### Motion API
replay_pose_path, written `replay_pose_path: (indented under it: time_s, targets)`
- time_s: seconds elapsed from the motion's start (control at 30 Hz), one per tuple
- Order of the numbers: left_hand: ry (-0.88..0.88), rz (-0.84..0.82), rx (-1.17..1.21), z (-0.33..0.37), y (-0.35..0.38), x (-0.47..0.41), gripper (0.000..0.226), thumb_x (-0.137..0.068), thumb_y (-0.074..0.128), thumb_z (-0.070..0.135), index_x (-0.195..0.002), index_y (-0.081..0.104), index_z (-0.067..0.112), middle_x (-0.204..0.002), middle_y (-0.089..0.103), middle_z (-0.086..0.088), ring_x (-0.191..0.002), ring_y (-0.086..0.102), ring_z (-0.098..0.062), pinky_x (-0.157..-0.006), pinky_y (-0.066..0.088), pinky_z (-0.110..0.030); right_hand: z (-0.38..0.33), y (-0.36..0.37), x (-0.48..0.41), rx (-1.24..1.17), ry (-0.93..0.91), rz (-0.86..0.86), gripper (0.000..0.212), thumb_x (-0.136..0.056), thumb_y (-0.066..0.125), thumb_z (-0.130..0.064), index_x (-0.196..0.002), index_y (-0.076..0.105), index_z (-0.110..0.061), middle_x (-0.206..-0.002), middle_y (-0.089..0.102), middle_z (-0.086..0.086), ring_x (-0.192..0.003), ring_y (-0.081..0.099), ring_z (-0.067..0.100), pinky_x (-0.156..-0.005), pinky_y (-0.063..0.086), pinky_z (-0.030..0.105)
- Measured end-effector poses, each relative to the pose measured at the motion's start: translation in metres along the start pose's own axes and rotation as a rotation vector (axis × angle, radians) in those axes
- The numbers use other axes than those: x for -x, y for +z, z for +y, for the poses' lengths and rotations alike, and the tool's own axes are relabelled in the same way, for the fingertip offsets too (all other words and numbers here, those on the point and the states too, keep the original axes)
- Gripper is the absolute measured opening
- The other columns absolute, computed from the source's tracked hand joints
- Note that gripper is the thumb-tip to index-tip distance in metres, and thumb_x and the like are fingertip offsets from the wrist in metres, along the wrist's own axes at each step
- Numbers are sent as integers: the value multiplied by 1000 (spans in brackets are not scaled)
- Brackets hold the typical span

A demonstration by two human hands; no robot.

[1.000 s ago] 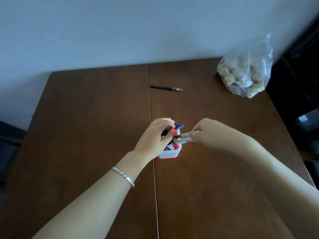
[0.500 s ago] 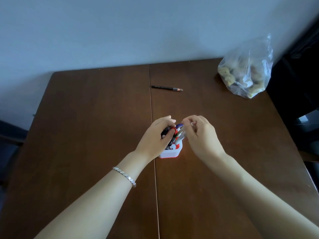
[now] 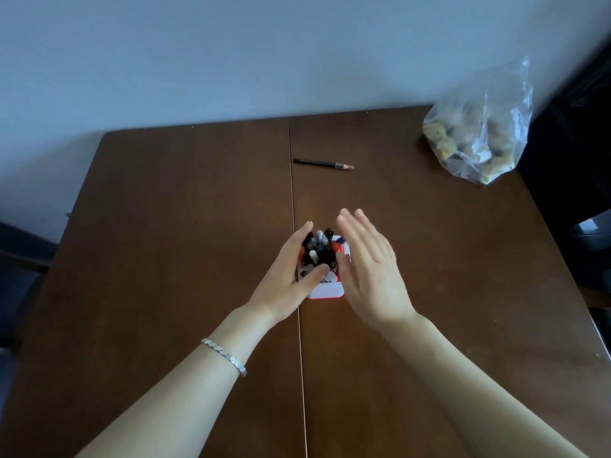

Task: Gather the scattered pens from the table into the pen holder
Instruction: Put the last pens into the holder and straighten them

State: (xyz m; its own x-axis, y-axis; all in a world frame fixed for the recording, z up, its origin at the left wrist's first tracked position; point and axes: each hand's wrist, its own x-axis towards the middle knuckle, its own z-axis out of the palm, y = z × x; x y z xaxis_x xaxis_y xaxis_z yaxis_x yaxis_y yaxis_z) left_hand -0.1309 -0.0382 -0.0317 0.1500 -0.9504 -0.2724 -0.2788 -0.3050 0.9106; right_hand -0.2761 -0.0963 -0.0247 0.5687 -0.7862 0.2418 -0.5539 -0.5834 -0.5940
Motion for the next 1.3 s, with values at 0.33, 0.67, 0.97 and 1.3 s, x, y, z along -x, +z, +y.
replay_pose_path:
  time_s: [0.33,0.67,0.97,1.3]
  targets:
    - [35,-132,-257,-5,-20,-6,108,-66,84,27,-145,11,34,-137,15,29,-125,16,15,-89,17,9,-6,13,14,278,138,-412,97,-75,0,-75,-147,4,-9,-154,-4,0,-143,-9,21,-114,1,36]
    - [115,-79,-376,-22,-22,-17,97,-66,83,27,-140,21,38,-135,33,25,-121,33,10,-88,27,8,6,-23,-82,-172,370,-166,26,-93,43,-33,-107,63,-22,-104,62,-6,-99,55,11,-85,43,28]
    - [168,-90,-375,-26,-25,-19,95,-66,82,29,-129,15,53,-120,21,50,-112,21,35,-85,20,14,100,76,-203,403,286,-489,57,-94,43,-9,-146,21,-15,-157,18,4,-144,17,24,-114,22,43]
    - [170,-86,-386,-23,-24,-17,92,-67,81,31,-132,20,50,-124,27,41,-109,27,33,-81,24,14,104,56,-151,177,472,-303,27,-84,56,-7,-111,58,-10,-108,63,10,-92,60,24,-78,49,35]
